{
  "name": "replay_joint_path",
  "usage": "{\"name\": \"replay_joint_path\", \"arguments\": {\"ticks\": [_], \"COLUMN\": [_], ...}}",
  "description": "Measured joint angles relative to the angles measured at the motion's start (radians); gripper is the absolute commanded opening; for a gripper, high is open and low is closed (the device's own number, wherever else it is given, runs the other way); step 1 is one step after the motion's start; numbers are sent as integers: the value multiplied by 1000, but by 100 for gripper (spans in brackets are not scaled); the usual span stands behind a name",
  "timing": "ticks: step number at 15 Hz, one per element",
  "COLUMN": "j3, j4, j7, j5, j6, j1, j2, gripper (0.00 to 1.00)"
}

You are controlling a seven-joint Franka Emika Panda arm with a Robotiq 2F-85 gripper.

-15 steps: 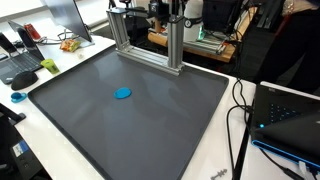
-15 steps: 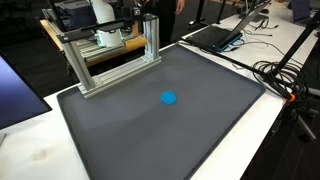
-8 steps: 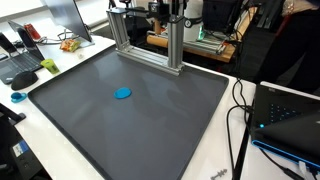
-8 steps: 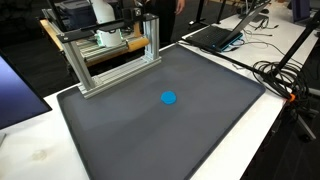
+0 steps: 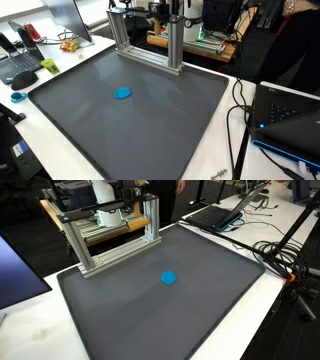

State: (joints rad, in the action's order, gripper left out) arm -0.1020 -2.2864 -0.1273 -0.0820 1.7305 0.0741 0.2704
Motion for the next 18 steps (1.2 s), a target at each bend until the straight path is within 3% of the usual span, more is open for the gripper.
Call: {"name": "replay_joint_path", "arguments": {"ticks": [4,10,14,18], "j3": [21,79,94,84], "j4": [22,113,235,396], "j7": [106,260,329,344], "j5": [-37,-32,-9,91], "j6": [139,304,332,333], "j1": [-11,-86,-116,-113], "j2": [-8,-53,-73,-151], "gripper": [100,100,100,100]}}
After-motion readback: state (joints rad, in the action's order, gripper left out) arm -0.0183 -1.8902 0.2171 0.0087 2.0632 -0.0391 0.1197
